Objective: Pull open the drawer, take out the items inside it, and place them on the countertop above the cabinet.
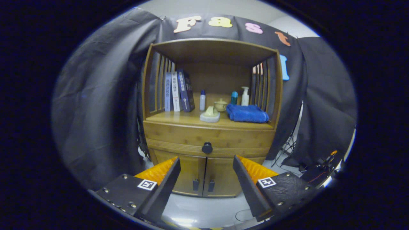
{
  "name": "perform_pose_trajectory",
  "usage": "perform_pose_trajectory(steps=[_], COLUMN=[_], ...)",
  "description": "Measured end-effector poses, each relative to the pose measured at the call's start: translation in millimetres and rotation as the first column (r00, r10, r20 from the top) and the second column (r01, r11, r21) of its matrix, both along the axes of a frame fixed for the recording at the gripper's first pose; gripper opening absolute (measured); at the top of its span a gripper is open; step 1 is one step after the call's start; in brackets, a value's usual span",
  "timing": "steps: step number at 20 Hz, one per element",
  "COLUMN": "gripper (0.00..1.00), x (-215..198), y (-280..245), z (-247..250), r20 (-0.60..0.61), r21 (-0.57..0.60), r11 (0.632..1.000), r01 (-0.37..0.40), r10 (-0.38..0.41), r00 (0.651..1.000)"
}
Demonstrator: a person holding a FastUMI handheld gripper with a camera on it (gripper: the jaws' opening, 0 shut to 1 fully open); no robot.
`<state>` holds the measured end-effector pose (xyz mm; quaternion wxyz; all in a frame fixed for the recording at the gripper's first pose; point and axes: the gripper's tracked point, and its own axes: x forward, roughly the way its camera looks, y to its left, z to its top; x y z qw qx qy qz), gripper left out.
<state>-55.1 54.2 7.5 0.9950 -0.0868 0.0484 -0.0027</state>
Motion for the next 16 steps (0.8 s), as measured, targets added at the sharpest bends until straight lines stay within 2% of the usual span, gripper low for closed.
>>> perform_pose_trajectory(steps=[2, 3, 6, 9, 12, 16], gripper=[0.98, 0.98, 0.98, 0.98, 0.98, 0.98], x=[-10, -11, -12, -17, -35, -52], y=[10, 19, 32, 4, -25, -37], z=[15, 20, 31, 40, 51, 58], r20=[0.032, 0.023, 0.005, 0.019, 0.084, 0.123], r21=[-0.064, -0.059, 0.064, 0.148, 0.186, 0.141], r11=[0.998, 0.998, 0.998, 0.988, 0.975, 0.976], r01=[-0.005, -0.019, -0.027, 0.05, 0.12, 0.166], r10=[0.007, 0.02, 0.027, -0.053, -0.137, -0.184], r00=[0.999, 1.0, 1.0, 0.998, 0.987, 0.975])
